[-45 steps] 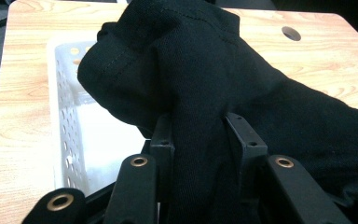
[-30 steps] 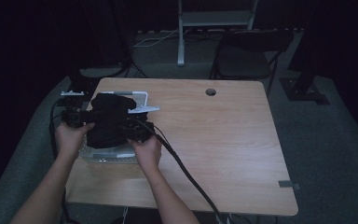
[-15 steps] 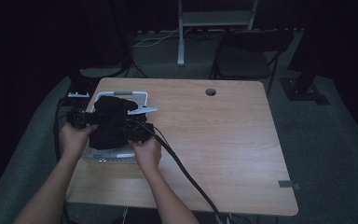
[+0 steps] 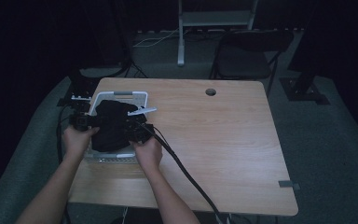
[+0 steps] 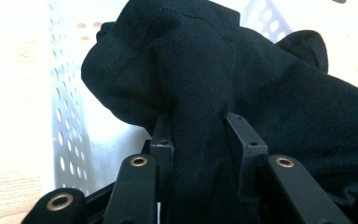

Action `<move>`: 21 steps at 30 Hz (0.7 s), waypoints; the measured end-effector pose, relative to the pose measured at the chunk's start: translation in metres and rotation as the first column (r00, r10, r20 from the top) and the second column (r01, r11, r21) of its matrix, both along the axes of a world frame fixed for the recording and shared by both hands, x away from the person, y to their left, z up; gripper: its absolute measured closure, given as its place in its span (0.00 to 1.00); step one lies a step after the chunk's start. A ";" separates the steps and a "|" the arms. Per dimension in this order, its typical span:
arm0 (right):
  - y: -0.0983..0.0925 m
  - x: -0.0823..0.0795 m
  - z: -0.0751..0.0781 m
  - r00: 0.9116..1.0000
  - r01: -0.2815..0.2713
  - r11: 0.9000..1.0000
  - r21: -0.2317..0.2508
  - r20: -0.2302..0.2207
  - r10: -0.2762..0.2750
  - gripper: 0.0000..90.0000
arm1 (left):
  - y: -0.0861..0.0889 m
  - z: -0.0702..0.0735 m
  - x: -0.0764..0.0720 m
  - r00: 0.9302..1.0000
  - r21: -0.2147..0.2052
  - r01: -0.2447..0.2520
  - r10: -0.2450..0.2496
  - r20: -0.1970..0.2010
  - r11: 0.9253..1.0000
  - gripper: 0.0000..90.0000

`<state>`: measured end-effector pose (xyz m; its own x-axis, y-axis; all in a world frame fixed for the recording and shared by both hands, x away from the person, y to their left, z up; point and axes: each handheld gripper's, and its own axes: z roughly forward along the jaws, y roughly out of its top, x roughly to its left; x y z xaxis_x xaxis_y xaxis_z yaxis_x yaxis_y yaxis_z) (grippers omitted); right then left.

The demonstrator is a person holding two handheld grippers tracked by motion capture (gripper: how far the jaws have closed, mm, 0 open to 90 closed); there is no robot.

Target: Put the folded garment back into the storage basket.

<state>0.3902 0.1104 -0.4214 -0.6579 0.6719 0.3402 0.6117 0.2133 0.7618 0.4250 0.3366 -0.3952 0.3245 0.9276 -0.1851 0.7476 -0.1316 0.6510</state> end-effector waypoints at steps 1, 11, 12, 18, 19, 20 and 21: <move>0.000 0.000 0.000 1.000 0.000 1.000 -0.001 -0.001 0.000 0.78 | 0.000 0.000 0.001 1.000 0.001 0.003 -0.003 -0.010 1.000 0.75; 0.002 0.000 0.000 1.000 0.003 0.997 -0.075 0.022 -0.002 0.78 | -0.006 -0.004 0.002 1.000 0.025 0.006 -0.006 -0.022 1.000 0.75; 0.002 0.000 0.000 1.000 0.005 0.996 -0.085 0.026 -0.003 0.78 | -0.007 -0.004 0.002 1.000 0.028 0.005 -0.004 -0.021 1.000 0.75; 0.001 0.001 -0.001 1.000 -0.002 0.997 -0.076 0.001 0.002 0.77 | -0.005 -0.005 0.004 0.999 0.015 0.006 -0.005 -0.049 1.000 0.74; 0.001 0.001 -0.001 1.000 -0.002 0.997 -0.075 -0.001 0.002 0.77 | -0.005 -0.006 0.005 0.999 0.015 0.007 -0.006 -0.050 1.000 0.74; 0.001 0.002 -0.001 1.000 -0.003 0.997 -0.076 -0.002 0.003 0.75 | -0.005 -0.006 0.005 0.999 0.022 0.007 -0.005 -0.052 1.000 0.74; 0.001 0.002 -0.001 1.000 -0.004 0.997 -0.076 -0.003 0.004 0.74 | -0.006 -0.006 0.005 0.999 0.027 0.005 -0.003 -0.050 1.000 0.73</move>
<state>0.3921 0.1119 -0.4226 -0.6596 0.6931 0.2906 0.6131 0.2727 0.7414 0.4295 0.3307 -0.4016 0.3191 0.9312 -0.1764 0.7788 -0.1515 0.6087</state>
